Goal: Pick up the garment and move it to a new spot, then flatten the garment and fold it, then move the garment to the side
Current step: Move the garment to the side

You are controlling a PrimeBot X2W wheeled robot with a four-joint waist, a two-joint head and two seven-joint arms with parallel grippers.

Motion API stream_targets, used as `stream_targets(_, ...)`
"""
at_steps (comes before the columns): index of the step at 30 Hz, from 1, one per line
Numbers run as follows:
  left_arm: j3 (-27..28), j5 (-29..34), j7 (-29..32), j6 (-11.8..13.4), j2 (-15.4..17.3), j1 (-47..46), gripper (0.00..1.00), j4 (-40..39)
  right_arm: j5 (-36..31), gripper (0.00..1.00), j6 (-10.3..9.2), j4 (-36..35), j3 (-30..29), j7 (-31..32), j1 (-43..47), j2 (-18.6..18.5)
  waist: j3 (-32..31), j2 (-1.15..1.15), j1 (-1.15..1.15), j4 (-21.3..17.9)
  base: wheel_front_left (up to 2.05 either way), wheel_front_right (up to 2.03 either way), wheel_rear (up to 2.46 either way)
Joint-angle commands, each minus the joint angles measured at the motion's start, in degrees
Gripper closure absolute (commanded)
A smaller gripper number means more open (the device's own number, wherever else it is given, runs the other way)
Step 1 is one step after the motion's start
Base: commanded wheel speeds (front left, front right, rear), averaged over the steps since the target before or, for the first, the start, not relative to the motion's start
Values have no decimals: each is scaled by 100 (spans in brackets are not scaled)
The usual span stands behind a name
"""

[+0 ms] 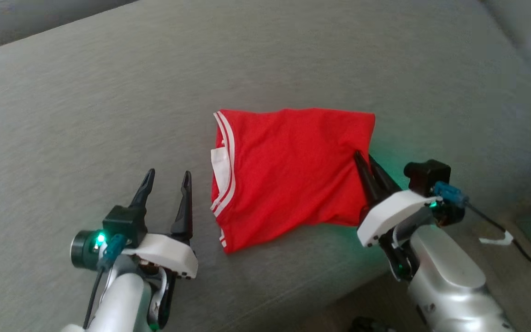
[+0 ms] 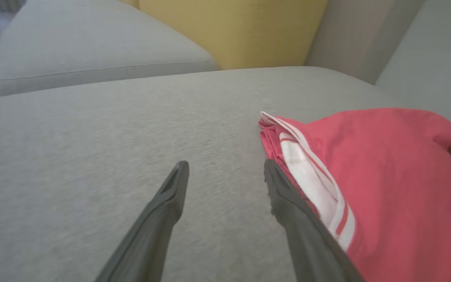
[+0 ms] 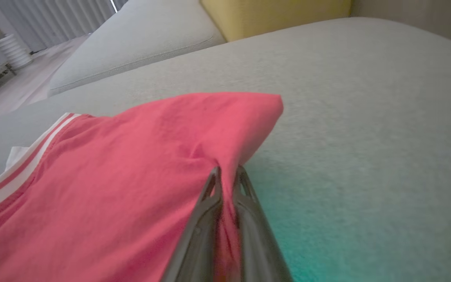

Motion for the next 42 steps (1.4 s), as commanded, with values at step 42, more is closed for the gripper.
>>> stream_targets(42,188,344,-35,-223,42,-459,0,-463,-3779,100,36,1224,-4262,306,-3282,-1405,950,0,0,757,0,0,0)
